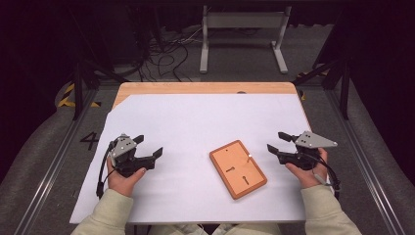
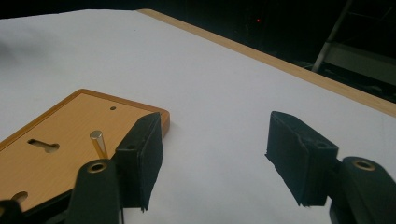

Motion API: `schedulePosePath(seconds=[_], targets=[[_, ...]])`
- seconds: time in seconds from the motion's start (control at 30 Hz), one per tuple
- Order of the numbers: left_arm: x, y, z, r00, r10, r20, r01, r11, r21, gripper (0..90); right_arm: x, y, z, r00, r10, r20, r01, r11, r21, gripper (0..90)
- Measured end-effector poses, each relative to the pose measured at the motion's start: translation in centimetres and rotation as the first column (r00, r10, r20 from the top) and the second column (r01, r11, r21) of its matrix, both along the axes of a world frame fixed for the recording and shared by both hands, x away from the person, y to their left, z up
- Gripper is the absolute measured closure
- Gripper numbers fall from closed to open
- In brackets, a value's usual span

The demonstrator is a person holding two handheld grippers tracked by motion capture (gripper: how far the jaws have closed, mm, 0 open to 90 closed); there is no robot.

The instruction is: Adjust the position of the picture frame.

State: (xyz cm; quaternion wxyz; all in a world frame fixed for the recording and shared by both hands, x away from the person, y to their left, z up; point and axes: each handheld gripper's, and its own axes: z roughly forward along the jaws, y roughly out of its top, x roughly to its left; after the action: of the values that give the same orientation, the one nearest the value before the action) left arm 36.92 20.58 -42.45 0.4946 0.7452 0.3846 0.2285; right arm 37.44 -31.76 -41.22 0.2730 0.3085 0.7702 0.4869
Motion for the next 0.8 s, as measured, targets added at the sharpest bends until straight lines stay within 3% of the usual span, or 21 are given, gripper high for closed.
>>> schedulePosePath(seconds=[0.57, 0.8], targets=[[-0.17, -0.14, 0.14, 1.0, 0.0, 0.001, 0.0, 1.0, 0.001, 16.4, -0.16, -0.31, 0.52, 0.9999, -0.015, 0.006, 0.015, 0.9999, 0.003, 36.5], [-0.16, -0.13, 0.13, 1.0, -0.002, -0.001, 0.002, 1.0, 0.003, 16.4, -0.23, -0.02, 0.95, 0.9998, -0.02, -0.005, 0.02, 0.9994, -0.029, 41.4]])
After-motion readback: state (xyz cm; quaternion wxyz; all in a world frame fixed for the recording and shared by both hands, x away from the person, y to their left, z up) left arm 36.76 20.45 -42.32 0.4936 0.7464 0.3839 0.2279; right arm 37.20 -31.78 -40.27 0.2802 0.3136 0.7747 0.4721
